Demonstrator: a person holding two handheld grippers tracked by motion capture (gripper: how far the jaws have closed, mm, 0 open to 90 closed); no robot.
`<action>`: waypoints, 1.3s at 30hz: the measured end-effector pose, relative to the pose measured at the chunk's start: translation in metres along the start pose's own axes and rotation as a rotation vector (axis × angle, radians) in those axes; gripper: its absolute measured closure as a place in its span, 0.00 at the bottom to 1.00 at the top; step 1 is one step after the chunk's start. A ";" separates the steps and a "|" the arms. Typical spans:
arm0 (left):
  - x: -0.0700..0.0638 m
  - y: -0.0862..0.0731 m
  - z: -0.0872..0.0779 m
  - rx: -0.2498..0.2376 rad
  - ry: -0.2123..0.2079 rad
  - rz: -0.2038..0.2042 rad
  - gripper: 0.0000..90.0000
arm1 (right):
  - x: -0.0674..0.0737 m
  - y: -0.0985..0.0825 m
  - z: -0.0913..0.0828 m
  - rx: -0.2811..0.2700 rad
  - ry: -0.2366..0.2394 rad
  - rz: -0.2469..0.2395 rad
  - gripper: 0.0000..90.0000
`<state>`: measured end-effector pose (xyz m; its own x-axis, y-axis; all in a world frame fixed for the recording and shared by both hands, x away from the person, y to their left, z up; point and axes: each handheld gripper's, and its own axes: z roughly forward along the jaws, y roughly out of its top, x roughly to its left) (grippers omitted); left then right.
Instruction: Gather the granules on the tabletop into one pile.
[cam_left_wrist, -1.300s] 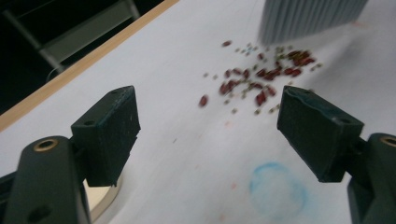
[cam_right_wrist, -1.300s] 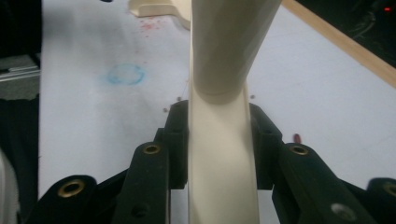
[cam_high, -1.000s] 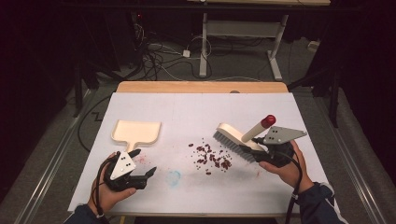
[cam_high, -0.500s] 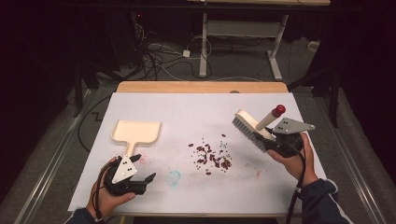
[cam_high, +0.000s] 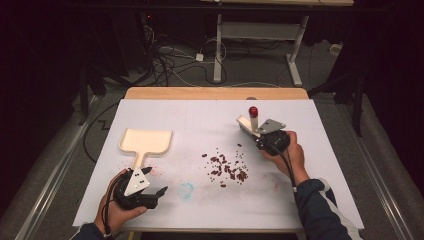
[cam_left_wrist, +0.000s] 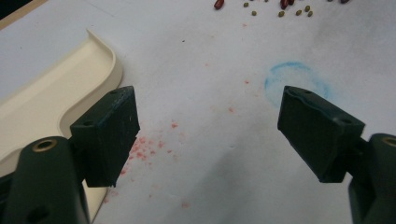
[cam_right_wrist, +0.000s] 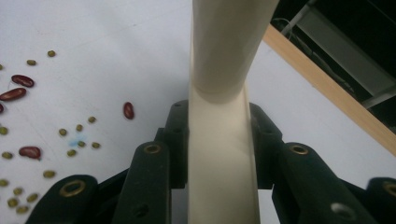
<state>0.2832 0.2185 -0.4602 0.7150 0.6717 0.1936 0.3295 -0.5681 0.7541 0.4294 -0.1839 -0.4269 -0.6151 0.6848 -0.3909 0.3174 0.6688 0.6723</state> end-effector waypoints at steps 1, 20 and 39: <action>-0.001 0.000 0.000 0.000 0.004 0.000 0.22 | 0.000 0.000 0.000 0.000 0.000 0.000 0.75; -0.006 0.000 -0.005 -0.002 0.010 0.017 0.22 | 0.085 0.022 -0.019 -0.004 0.164 -0.161 0.75; -0.005 0.002 -0.001 -0.008 0.004 0.021 0.22 | 0.046 0.038 -0.007 -0.158 0.162 -0.222 0.75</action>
<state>0.2797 0.2145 -0.4583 0.7191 0.6618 0.2118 0.3095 -0.5780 0.7551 0.4077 -0.1285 -0.4145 -0.7675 0.4640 -0.4422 0.0544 0.7346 0.6763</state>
